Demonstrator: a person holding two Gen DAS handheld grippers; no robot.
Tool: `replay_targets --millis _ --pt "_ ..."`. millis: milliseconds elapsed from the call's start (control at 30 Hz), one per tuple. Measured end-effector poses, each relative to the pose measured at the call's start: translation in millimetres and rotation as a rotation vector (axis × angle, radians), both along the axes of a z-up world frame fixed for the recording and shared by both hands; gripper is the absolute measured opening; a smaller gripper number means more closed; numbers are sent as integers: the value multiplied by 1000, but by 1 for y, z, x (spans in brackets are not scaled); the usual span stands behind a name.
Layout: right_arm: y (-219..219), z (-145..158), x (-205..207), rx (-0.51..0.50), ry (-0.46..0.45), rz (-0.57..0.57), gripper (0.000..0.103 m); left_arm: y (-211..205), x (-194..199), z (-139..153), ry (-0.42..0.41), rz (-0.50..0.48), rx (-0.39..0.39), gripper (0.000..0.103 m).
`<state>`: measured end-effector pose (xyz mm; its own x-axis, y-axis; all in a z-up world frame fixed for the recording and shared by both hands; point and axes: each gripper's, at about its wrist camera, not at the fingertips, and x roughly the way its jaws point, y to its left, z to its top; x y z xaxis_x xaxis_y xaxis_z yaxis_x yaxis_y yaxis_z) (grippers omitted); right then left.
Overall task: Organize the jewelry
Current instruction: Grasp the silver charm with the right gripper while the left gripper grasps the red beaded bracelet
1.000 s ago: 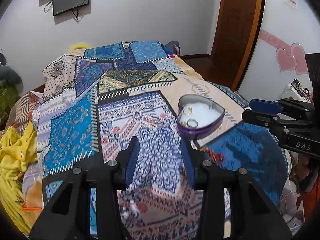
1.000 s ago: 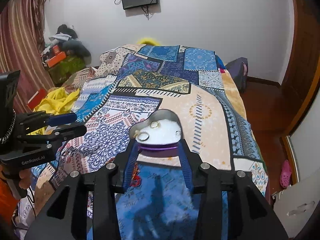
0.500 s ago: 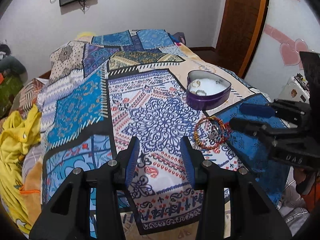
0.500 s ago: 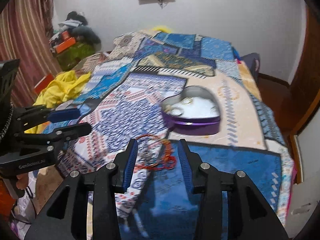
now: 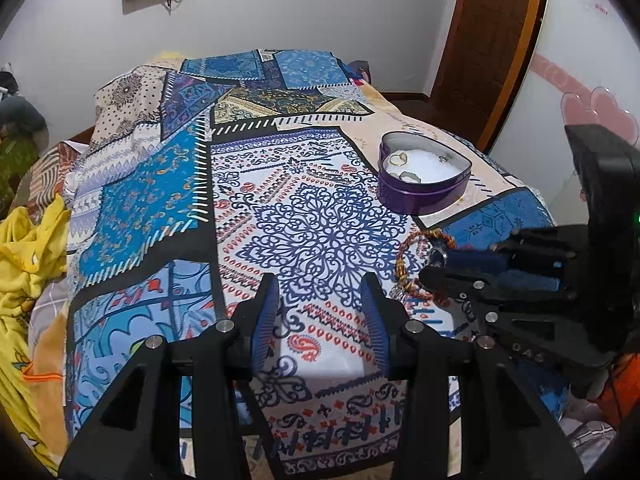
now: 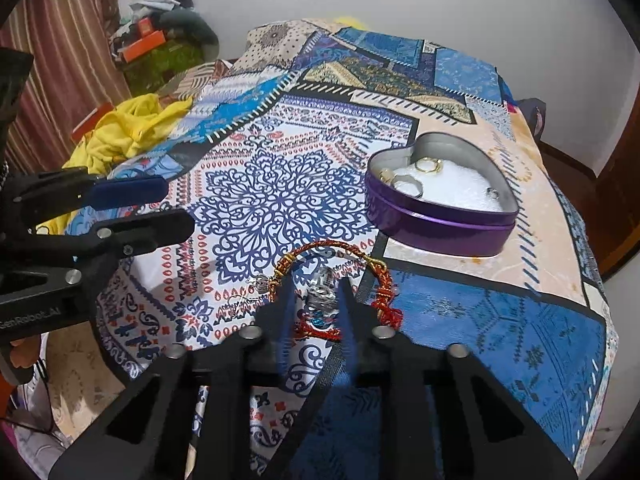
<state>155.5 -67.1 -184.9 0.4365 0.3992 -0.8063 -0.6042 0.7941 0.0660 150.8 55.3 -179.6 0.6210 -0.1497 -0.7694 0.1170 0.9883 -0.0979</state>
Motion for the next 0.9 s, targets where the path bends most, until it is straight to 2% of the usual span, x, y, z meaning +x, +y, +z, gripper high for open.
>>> replay_targets --millis 200,400,567,633,700,900 --pt "-14 16 -5 55 -35 -32 13 -13 13 -2 12 -39 -14 41" --pt "-36 34 1 104 -71 -90 13 -38 26 -8 29 -93 4 34" --pt "-52 34 6 99 -76 -142 13 -51 44 -21 102 -120 -20 27" --pt "-57 32 7 99 -69 -157 13 -53 48 -27 128 -123 -37 12" --pt "-62 31 8 103 -62 -169 13 -54 50 -31 136 -118 -38 6" --pt "-69 34 5 115 -63 -181 13 -52 44 -17 94 -107 -56 5"
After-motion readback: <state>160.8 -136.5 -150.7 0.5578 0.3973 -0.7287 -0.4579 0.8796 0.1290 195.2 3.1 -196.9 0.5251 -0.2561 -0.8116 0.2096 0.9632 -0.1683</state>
